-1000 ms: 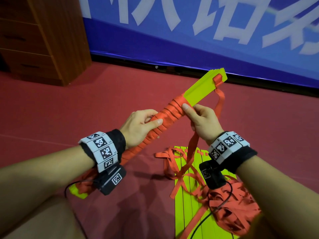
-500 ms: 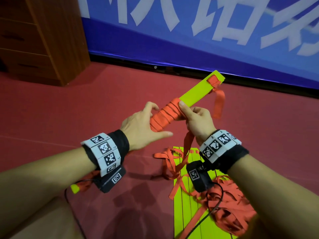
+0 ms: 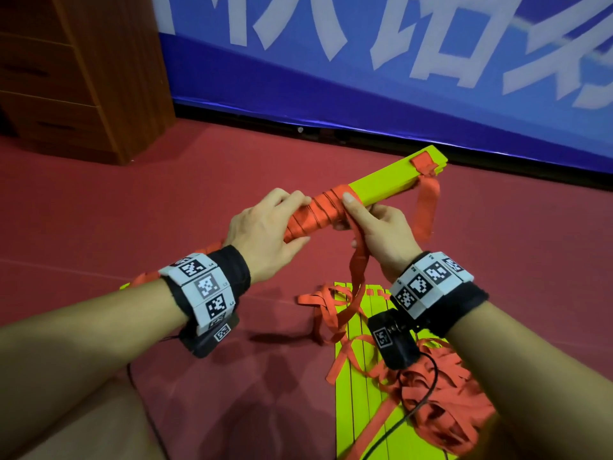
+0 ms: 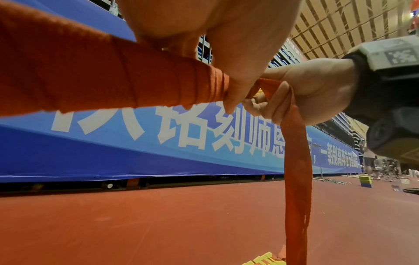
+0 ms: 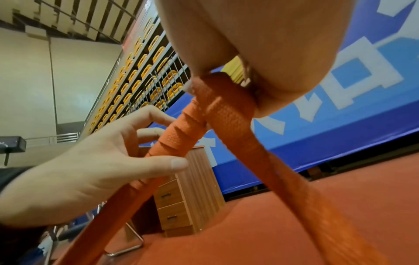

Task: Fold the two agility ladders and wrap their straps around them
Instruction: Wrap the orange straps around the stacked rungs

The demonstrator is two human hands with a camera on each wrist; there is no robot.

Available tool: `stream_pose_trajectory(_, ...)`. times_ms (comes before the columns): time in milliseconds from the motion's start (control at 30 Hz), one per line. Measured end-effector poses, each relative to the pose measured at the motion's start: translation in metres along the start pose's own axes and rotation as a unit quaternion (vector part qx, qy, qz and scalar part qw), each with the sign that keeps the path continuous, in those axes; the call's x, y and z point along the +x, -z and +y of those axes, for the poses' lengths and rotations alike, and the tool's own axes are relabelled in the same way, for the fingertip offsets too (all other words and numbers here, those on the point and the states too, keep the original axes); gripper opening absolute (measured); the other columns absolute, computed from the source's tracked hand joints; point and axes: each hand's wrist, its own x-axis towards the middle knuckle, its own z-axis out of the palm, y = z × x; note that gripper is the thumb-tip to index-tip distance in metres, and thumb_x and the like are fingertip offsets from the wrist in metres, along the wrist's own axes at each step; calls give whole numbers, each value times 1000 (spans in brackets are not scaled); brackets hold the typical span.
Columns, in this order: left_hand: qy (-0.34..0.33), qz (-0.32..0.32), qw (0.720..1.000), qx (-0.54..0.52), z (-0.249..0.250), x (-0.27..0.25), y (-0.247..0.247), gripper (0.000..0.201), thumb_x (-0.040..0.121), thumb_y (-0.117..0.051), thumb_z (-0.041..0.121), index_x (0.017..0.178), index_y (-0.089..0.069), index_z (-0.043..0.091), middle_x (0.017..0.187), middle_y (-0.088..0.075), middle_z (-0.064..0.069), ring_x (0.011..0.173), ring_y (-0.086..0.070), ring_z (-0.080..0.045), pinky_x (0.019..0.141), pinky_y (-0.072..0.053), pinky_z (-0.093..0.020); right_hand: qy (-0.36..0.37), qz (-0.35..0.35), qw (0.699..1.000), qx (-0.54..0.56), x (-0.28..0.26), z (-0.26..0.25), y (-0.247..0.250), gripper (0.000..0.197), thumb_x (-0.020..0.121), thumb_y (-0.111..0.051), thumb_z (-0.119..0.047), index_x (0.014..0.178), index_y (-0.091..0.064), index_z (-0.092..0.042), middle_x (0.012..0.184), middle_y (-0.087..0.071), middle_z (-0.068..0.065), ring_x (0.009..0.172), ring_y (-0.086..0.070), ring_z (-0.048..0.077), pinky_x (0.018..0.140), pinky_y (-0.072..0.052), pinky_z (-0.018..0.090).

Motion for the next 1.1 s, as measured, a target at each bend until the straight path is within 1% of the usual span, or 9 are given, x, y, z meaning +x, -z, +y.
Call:
stream_pose_trajectory(67, 3, 5, 1000, 0, -2, 0, 1, 55, 81, -78, 43, 129, -54, 32, 116, -57, 9, 92, -67, -29, 72, -56, -43, -15, -34, 999, 4, -1, 2, 3, 37, 97, -65, -40, 96, -69, -4, 70, -73, 4, 46, -56, 8, 48, -45, 19)
stream_pose_trajectory(200, 9, 14, 1000, -7, -6, 2, 3, 54, 82, -77, 44, 129, -55, 31, 116, -61, 7, 96, -67, -28, 74, -56, -44, -23, -114, 993, -11, -4, 6, 7, 33, 104, -55, -30, 83, -66, -8, 57, -66, 0, 48, -58, 8, 49, -46, 17)
stream_pose_trajectory(333, 15, 10, 1000, -16, -7, 3, 4, 53, 83, -75, 45, 130, -56, 30, 114, -63, 6, 98, -67, -28, 75, -55, -42, -6, -138, 990, 14, -6, 3, 6, 34, 108, -45, -24, 81, -62, -9, 60, -68, 2, 68, -69, 20, 64, -52, 25)
stream_pose_trajectory(433, 22, 7, 1000, -19, -7, 4, 5, 53, 84, -75, 46, 132, -57, 30, 114, -63, 6, 98, -66, -27, 76, -54, -40, 13, -144, 989, 26, -5, 4, 5, 36, 110, -40, -23, 87, -64, -10, 60, -65, -3, 57, -61, 15, 70, -51, 33)
stream_pose_trajectory(500, 25, 3, 999, -22, -8, 4, 5, 54, 85, -74, 46, 133, -56, 30, 115, -63, 6, 99, -66, -27, 78, -54, -41, 18, -140, 989, 40, -4, 4, 3, 35, 111, -36, -23, 93, -64, -10, 56, -49, -4, 45, -44, 8, 65, -54, 32)
stream_pose_trajectory(567, 28, -1, 999, -22, -9, 4, 6, 54, 86, -73, 46, 135, -56, 31, 116, -63, 7, 101, -65, -26, 80, -54, -40, 22, -122, 992, 27, -2, 2, 3, 29, 111, -38, -27, 95, -58, -14, 56, -38, -6, 44, -32, 7, 51, -46, 26)
stream_pose_trajectory(667, 29, -12, 1000, -5, -11, 4, 7, 54, 88, -70, 48, 137, -54, 33, 118, -63, 9, 103, -65, -25, 82, -55, -42, 48, -91, 994, -39, 0, 4, 6, 22, 107, -49, -32, 90, -48, -17, 54, -42, -9, 44, -34, 7, 45, -32, 24)
stream_pose_trajectory(833, 21, -30, 999, 9, -13, 2, 5, 54, 91, -66, 48, 142, -53, 34, 120, -64, 9, 105, -66, -24, 84, -55, -44, 76, -78, 990, -89, 2, 12, 11, 30, 107, -49, -27, 81, -56, -14, 72, -64, -3, 51, -54, 5, 47, -43, 21)
stream_pose_trajectory(1100, 17, -41, 999, 5, -9, 2, 4, 55, 95, -62, 48, 146, -51, 34, 119, -66, 9, 104, -65, -23, 85, -53, -40, 81, -57, 995, -5, 1, 6, 11, 36, 109, -45, -22, 78, -58, -10, 55, -44, -5, 43, -35, 7, 42, -29, 17)
